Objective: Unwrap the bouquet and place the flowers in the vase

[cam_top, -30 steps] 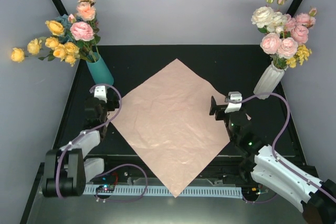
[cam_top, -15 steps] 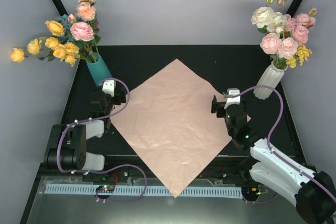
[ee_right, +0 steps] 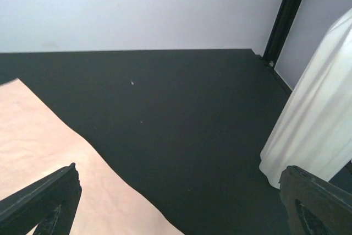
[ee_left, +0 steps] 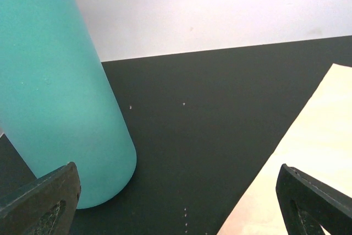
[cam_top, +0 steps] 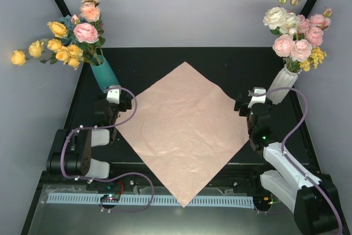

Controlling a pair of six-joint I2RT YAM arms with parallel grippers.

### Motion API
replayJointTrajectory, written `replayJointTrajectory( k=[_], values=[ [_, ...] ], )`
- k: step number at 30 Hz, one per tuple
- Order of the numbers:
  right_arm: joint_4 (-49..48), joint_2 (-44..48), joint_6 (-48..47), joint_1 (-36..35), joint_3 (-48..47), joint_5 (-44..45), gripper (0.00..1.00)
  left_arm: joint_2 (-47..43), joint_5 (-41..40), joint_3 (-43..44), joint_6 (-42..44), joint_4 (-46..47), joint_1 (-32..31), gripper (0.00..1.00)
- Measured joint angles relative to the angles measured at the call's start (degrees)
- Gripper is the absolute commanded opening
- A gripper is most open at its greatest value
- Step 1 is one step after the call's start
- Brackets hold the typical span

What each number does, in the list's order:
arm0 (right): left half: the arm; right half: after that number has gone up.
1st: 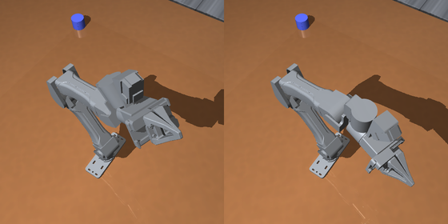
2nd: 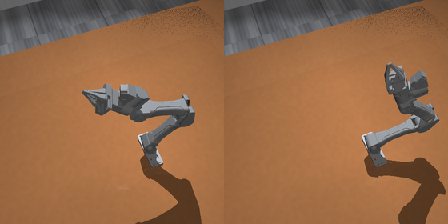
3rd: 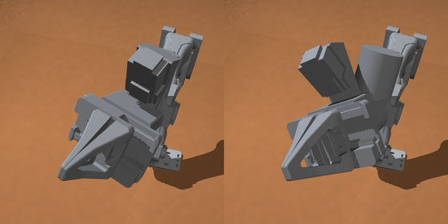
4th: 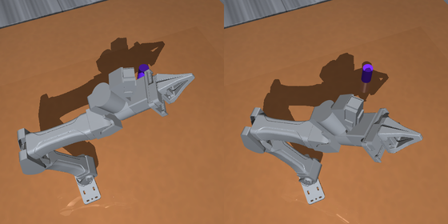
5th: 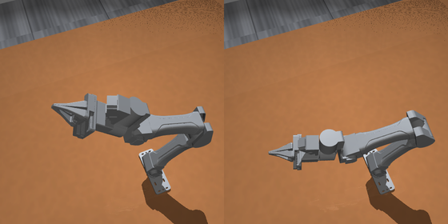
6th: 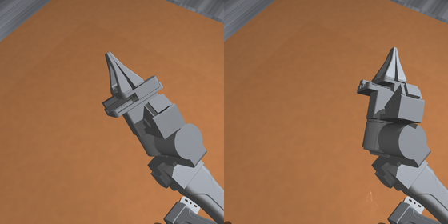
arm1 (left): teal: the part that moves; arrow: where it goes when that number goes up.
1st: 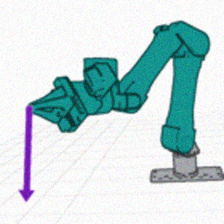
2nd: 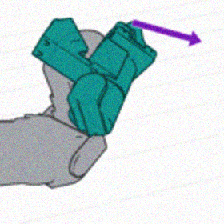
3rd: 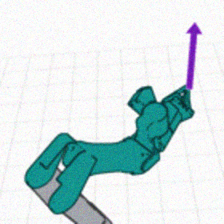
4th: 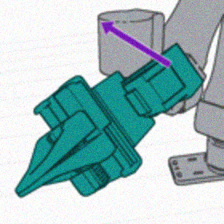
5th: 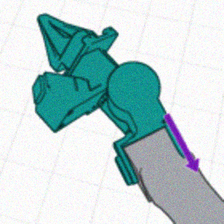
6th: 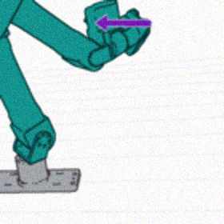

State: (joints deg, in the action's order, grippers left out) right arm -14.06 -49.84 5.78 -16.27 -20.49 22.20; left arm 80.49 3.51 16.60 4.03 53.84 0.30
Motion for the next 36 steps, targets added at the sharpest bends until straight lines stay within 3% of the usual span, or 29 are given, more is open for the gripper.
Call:
replayJointTrajectory(
  k=[7,12,16,20,27,36],
  values=[
    [-7.54,-8.26,-2.82,2.14,3.43,-0.11,1.00,0.00,0.00,0.00,0.04,0.11,0.00,0.99],
    [-21.35,-16.17,-4.26,4.55,7.04,-3.61,1.00,0.00,0.00,0.00,0.04,0.09,0.00,0.99],
    [-22.21,-22.93,-4.26,6.12,1.49,-6.95,1.00,0.00,0.00,0.00,0.07,0.09,0.00,0.99],
    [-24.22,-23.65,-5.38,6.84,-0.68,-10.05,0.99,0.00,0.00,0.00,0.07,0.09,0.00,0.99],
    [-43.21,-28.26,-7.28,13.53,8.63,-16.72,1.00,0.00,0.00,0.00,0.07,0.09,0.00,0.99],
    [-43.50,-30.77,-6.69,14.19,5.05,-19.34,1.00,0.00,0.00,0.00,0.07,0.11,0.00,0.99]
  ],
)
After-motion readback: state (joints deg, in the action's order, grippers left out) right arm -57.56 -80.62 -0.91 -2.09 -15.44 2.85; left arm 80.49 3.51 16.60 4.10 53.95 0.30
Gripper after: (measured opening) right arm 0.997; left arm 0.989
